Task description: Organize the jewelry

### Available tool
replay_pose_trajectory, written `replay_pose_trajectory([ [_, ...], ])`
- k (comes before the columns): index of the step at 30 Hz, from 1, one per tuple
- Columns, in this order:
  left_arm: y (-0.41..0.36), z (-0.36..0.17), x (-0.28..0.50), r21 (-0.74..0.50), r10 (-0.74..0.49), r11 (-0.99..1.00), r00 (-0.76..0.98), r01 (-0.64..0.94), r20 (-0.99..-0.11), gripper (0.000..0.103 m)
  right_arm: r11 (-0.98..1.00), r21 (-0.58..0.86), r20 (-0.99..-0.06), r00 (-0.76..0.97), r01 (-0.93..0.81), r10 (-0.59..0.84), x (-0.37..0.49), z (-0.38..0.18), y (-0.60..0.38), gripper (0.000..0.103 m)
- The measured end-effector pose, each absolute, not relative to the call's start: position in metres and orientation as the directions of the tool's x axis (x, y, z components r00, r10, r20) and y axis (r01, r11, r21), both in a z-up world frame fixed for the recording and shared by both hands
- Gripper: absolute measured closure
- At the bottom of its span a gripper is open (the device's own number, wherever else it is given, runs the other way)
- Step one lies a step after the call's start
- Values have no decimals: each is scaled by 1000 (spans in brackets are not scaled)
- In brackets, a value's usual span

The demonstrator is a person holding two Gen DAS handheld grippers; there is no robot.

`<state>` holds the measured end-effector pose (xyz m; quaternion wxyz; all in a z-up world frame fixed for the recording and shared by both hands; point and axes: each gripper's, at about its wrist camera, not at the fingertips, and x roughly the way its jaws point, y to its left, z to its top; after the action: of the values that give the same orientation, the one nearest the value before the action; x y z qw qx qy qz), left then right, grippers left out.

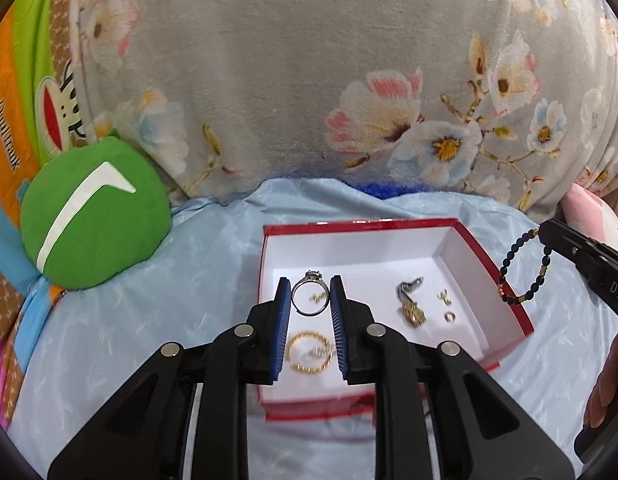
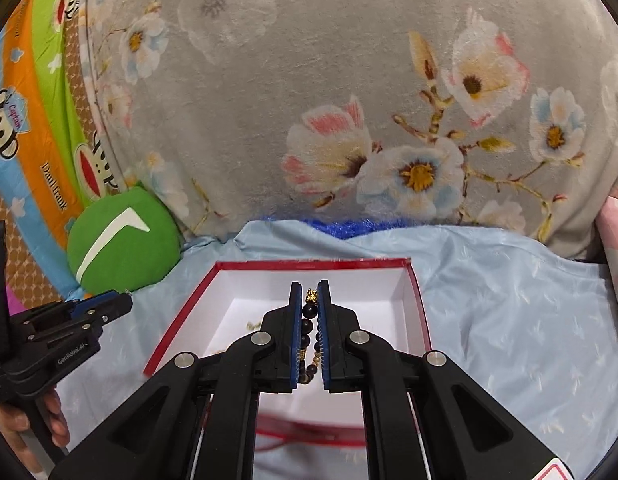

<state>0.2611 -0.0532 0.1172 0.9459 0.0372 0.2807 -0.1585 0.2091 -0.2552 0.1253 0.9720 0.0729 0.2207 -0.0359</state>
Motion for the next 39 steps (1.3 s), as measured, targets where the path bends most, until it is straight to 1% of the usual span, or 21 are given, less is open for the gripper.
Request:
replay_pose_trajectory([
  [10, -101, 100, 333, 17, -232, 956, 787, 294, -572, 84, 989, 83, -473, 878, 118, -65, 284, 103, -269, 96],
  [17, -111, 85, 354, 18, -222, 957, 772, 289, -596, 84, 988, 75, -500, 862, 137, -81, 307, 83, -279, 96],
  [22, -112, 77, 361, 14, -209, 962, 766, 274, -608, 83, 987, 69, -489, 867, 149, -96, 310, 77, -281, 96],
  [23, -111, 75, 362, 9, -208, 963, 765, 269, -610, 80, 986, 69, -481, 871, 150, -98, 309, 77, -281, 95],
  [24, -110, 73, 364, 11, -194, 967, 764, 254, -615, 74, 986, 67, -477, 873, 152, -102, 309, 77, -282, 94],
  [25, -108, 72, 364, 6, -189, 970, 765, 244, -616, 62, 986, 67, -473, 875, 153, -104, 308, 77, -282, 92],
  [26, -107, 71, 365, 1, -188, 971, 765, 239, -616, 56, 986, 70, -470, 877, 153, -102, 308, 78, -282, 90],
  [37, -103, 65, 361, -4, -190, 971, 759, 240, -623, 55, 986, 75, -483, 870, 151, -97, 306, 71, -282, 90],
  [39, -103, 65, 359, -3, -190, 971, 760, 241, -621, 55, 986, 75, -484, 870, 152, -97, 306, 71, -282, 88],
])
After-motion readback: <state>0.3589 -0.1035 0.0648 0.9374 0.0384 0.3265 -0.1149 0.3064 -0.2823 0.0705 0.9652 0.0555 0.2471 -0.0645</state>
